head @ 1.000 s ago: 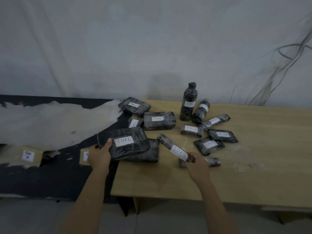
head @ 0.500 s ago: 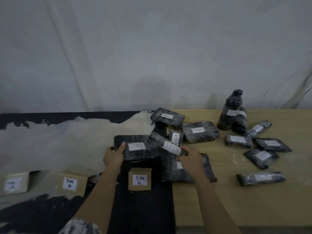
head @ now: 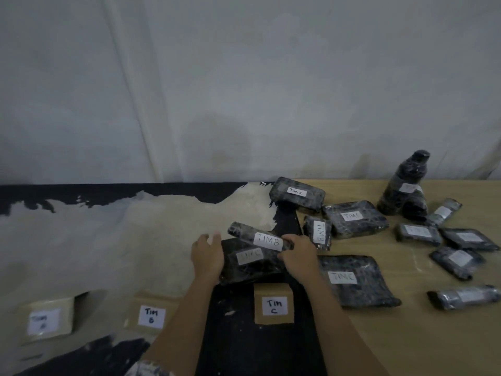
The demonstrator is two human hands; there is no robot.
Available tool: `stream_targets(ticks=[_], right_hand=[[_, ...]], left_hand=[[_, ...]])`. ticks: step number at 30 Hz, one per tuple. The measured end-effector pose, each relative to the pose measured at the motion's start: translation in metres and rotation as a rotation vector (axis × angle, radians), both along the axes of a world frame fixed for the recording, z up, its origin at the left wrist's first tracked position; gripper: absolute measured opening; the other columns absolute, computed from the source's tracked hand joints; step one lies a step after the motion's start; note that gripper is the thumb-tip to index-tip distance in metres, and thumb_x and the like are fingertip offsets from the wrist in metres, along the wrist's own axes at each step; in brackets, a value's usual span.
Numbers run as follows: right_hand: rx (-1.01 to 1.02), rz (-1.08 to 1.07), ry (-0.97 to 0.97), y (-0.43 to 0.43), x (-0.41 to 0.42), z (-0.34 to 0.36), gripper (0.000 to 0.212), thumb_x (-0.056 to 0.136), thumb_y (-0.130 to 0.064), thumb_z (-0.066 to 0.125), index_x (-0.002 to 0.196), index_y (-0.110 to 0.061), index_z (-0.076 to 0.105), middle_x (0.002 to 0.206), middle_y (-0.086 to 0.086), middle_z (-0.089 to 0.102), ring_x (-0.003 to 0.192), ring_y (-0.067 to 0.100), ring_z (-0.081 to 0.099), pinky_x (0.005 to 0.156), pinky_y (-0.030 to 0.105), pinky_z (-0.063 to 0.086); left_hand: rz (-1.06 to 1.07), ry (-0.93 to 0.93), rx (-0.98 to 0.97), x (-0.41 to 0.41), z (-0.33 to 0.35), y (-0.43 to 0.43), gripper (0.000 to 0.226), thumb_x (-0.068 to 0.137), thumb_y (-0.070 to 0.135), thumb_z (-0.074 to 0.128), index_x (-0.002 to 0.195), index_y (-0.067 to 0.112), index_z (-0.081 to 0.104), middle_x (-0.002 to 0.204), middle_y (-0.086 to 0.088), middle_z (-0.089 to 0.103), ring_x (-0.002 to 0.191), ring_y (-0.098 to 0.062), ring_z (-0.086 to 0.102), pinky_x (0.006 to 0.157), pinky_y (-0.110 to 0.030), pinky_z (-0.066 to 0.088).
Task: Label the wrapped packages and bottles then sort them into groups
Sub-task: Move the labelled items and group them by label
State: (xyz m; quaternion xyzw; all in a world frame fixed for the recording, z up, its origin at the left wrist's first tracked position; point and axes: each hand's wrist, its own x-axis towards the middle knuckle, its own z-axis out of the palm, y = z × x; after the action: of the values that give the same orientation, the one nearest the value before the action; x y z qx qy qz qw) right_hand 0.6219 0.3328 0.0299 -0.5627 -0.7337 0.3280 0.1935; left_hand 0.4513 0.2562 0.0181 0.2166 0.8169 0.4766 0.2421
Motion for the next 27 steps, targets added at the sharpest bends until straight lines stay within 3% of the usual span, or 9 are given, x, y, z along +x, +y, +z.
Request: stream_targets(ticks=[3, 6, 8, 10, 13, 17, 22, 27], right_hand=[[0.034, 0.09, 0.006, -0.008, -0.03, 0.005, 0.037, 0.083, -0.005, 0.06, 0.119, -0.011, 0.061, 0.111, 0.01, 0.049, 0.1, 0.027, 0.053, 0.077, 0.025, 0.039], [0.053, 0.17, 0.036, -0.014, -0.059, 0.009, 0.035, 0.083, -0.003, 0.058, 0.117, -0.011, 0.062, 0.11, 0.008, 0.049, 0.099, 0.026, 0.054, 0.082, 0.026, 0.044], [0.04, 0.228, 0.072, -0.019, -0.074, 0.01, 0.039, 0.085, -0.002, 0.057, 0.123, -0.008, 0.058, 0.118, 0.01, 0.049, 0.104, 0.024, 0.053, 0.084, 0.021, 0.041], [-0.05, 0.295, 0.129, -0.025, -0.084, 0.006, 0.057, 0.084, -0.004, 0.061, 0.138, -0.01, 0.043, 0.131, 0.011, 0.046, 0.119, 0.025, 0.047, 0.095, 0.023, 0.04], [-0.113, 0.274, 0.053, -0.028, -0.085, -0.008, 0.069, 0.088, -0.017, 0.061, 0.147, -0.018, 0.026, 0.147, 0.008, 0.032, 0.136, 0.031, 0.024, 0.11, 0.044, 0.031], [0.023, 0.134, -0.28, -0.028, -0.071, -0.027, 0.054, 0.091, -0.022, 0.053, 0.141, -0.015, 0.036, 0.148, 0.007, 0.029, 0.139, 0.034, 0.016, 0.117, 0.051, 0.012], [0.01, 0.122, -0.292, -0.027, -0.067, -0.037, 0.05, 0.092, -0.028, 0.053, 0.138, -0.015, 0.04, 0.15, 0.003, 0.022, 0.14, 0.033, 0.012, 0.117, 0.054, 0.003], [0.047, 0.12, -0.286, -0.026, -0.065, -0.039, 0.051, 0.09, -0.032, 0.054, 0.138, -0.018, 0.041, 0.148, 0.001, 0.025, 0.139, 0.031, 0.015, 0.117, 0.052, 0.005]], left_hand=[[-0.094, 0.042, 0.216, -0.015, 0.012, -0.011, 0.049, 0.094, 0.036, 0.051, 0.138, 0.016, 0.042, 0.14, -0.007, 0.041, 0.124, -0.026, 0.044, 0.105, -0.041, 0.039], [-0.221, -0.066, 0.178, -0.039, 0.015, -0.02, 0.05, 0.091, 0.028, 0.059, 0.136, 0.014, 0.043, 0.126, -0.011, 0.052, 0.097, -0.026, 0.059, 0.084, -0.036, 0.053], [-0.145, -0.179, 0.233, -0.058, 0.013, -0.028, 0.043, 0.09, 0.011, 0.061, 0.13, 0.006, 0.045, 0.122, -0.02, 0.053, 0.085, -0.028, 0.06, 0.075, -0.035, 0.055], [-0.04, -0.223, 0.268, -0.078, 0.008, -0.039, 0.041, 0.088, 0.0, 0.06, 0.127, 0.002, 0.048, 0.123, -0.023, 0.051, 0.092, -0.03, 0.058, 0.083, -0.039, 0.053], [0.065, -0.186, 0.251, -0.103, -0.003, -0.057, 0.042, 0.088, -0.004, 0.057, 0.128, 0.004, 0.047, 0.126, -0.022, 0.049, 0.101, -0.032, 0.055, 0.09, -0.043, 0.05], [0.251, -0.223, 0.223, -0.136, -0.03, -0.081, 0.04, 0.091, -0.004, 0.052, 0.13, 0.002, 0.044, 0.131, -0.024, 0.046, 0.112, -0.042, 0.051, 0.092, -0.044, 0.048], [0.32, -0.061, -0.085, -0.15, -0.047, -0.098, 0.041, 0.095, 0.004, 0.045, 0.136, 0.003, 0.044, 0.134, -0.025, 0.047, 0.117, -0.042, 0.048, 0.101, -0.05, 0.041], [0.415, -0.036, -0.14, -0.149, -0.042, -0.093, 0.039, 0.099, 0.015, 0.033, 0.137, 0.012, 0.043, 0.144, -0.008, 0.041, 0.128, -0.026, 0.042, 0.106, -0.032, 0.027]])
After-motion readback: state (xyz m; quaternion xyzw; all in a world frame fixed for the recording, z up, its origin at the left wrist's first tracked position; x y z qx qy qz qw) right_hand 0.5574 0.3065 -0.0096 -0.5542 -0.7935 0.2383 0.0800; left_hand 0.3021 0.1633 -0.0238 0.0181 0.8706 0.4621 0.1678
